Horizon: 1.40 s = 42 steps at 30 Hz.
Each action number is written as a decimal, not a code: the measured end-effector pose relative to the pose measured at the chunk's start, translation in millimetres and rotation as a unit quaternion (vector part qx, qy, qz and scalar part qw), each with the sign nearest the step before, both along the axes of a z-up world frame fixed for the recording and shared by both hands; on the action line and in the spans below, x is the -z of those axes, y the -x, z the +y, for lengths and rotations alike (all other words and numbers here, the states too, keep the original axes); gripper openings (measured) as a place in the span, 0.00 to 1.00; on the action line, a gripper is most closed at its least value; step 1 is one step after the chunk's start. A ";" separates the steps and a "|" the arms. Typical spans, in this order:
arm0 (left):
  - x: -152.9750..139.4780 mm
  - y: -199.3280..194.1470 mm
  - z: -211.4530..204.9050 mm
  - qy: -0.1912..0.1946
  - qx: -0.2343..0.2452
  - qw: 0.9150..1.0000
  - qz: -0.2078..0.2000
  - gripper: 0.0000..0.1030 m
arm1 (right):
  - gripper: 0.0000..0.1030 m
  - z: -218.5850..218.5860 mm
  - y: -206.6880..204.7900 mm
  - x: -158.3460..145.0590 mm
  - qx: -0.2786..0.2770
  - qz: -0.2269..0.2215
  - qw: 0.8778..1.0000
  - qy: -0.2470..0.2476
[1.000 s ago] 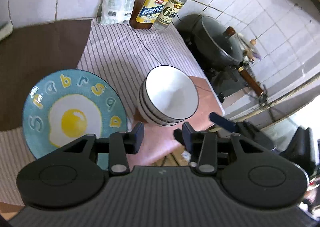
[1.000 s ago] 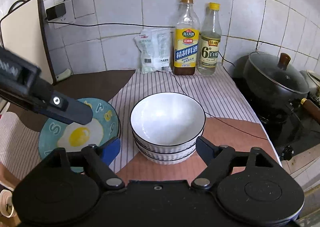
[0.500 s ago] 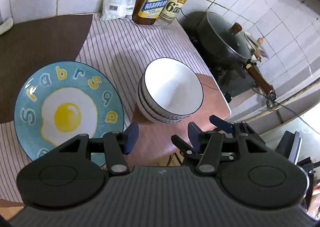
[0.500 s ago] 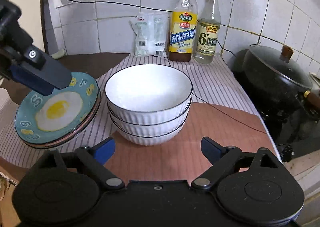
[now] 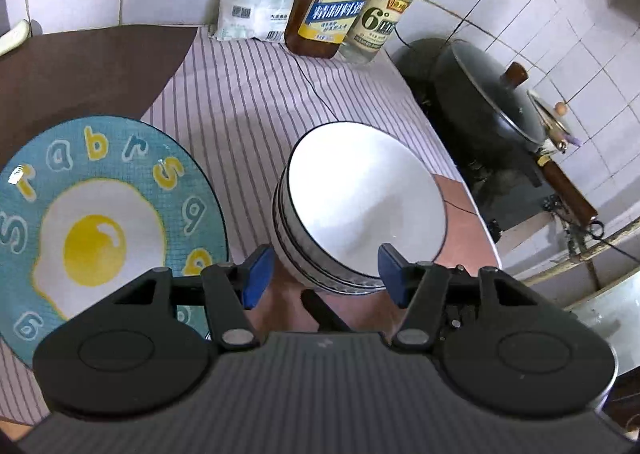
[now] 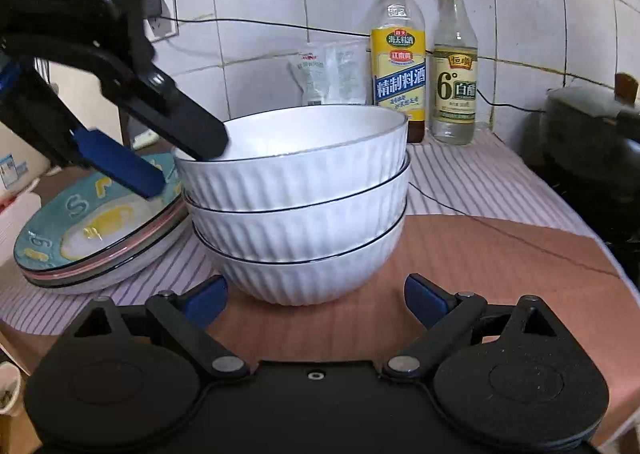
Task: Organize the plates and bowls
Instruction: 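Lift the bowl stack with the left gripper and carry it over the plates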
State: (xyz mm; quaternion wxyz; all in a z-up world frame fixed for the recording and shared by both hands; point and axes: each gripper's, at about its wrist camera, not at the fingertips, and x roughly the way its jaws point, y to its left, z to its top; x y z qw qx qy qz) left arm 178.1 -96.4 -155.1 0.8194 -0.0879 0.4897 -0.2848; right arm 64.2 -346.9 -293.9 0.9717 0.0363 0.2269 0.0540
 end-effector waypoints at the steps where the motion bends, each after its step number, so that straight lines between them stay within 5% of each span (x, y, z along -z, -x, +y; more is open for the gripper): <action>1: 1.5 -0.5 -2.7 -0.009 -0.003 1.000 -0.001 0.54 | 0.94 1.0 -1.1 1.8 -0.004 -0.006 1.000 -0.002; 5: 1.8 -3.5 -12.9 -0.016 0.009 1.000 -0.002 0.47 | 0.95 4.5 -4.0 3.0 -0.018 -0.029 0.999 0.005; 16: 23.7 -28.7 -20.3 -0.036 -0.018 0.998 0.046 0.49 | 0.97 1.0 -14.3 8.2 -0.043 -0.036 0.998 0.001; 24: 29.5 -24.5 -25.4 -0.044 -0.027 0.998 0.034 0.40 | 0.97 -0.2 -13.4 13.3 -0.049 -0.051 0.997 -0.007; 42: 27.5 -15.6 -26.4 -0.043 0.000 0.999 -0.001 0.40 | 0.97 3.7 -16.4 6.4 -0.035 -0.043 0.998 0.006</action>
